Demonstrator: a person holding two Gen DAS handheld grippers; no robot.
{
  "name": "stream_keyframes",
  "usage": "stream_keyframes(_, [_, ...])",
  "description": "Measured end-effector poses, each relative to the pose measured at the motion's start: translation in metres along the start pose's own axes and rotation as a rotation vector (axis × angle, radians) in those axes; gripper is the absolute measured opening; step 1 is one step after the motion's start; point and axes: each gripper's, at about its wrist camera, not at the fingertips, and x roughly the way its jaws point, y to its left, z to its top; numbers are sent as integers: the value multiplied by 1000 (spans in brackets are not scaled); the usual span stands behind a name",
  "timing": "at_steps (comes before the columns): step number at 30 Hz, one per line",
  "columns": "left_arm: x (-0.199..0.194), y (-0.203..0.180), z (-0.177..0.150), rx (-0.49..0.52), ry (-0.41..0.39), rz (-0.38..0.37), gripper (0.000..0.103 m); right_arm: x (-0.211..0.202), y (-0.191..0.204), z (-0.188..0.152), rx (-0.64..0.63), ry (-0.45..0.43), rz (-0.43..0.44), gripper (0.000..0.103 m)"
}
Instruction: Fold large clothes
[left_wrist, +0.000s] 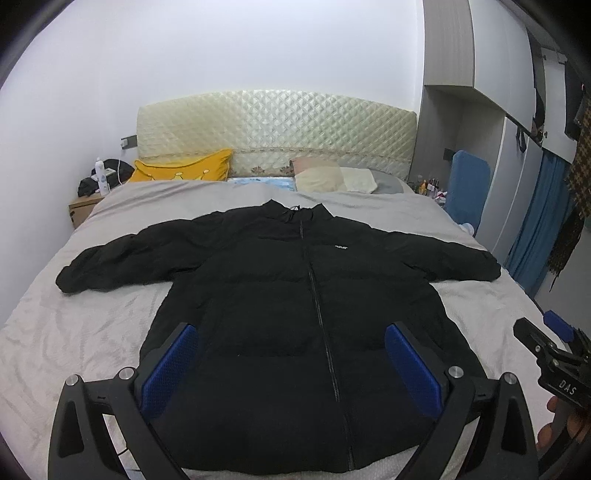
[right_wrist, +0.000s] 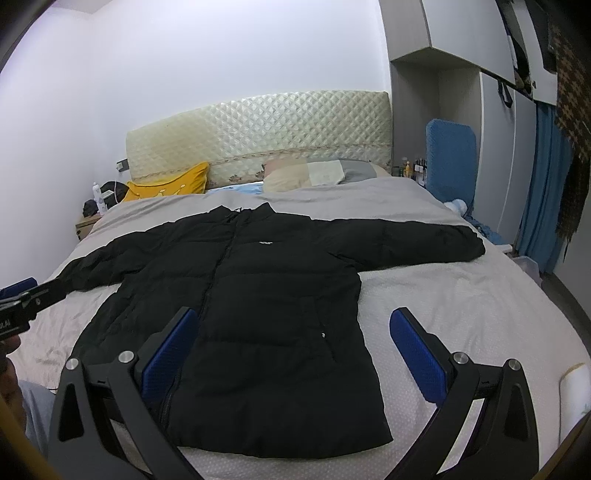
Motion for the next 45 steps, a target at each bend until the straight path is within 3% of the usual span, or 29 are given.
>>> stream_keyframes(3, [10,2,3,-8,20,-28,102,4,-7,0,12,7,-13,103])
stream_keyframes(12, [46,13,28,26,-47,-41,102,22,-18,10,25,-33,-54,103])
stream_keyframes(14, [58,20,29,9,-48,-43,102,30,-21,16,16,-41,-73,103])
stream_keyframes(17, [75,31,26,-26,-29,-73,102,45,-31,33,26,-62,-19,103])
stream_keyframes(21, [93,42,21,-46,-3,-66,102,74,-49,56,-41,-65,-73,103])
stream_keyframes(25, [108,49,16,-69,26,-66,102,121,-94,81,14,-17,-128,101])
stream_keyframes(27, [115,48,14,-74,39,-65,102,142,-119,89,68,8,-147,94])
stream_keyframes(30, [120,43,11,-54,38,-61,102,178,-171,100,192,47,-167,86])
stream_keyframes(33, [123,37,9,-35,32,-58,102,203,-212,103,287,52,-205,86])
stream_keyframes(40, [140,31,4,-33,35,-48,102,260,-303,75,545,37,-270,88])
stream_keyframes(45, [154,33,6,-47,20,-20,102,299,-348,52,654,20,-312,97])
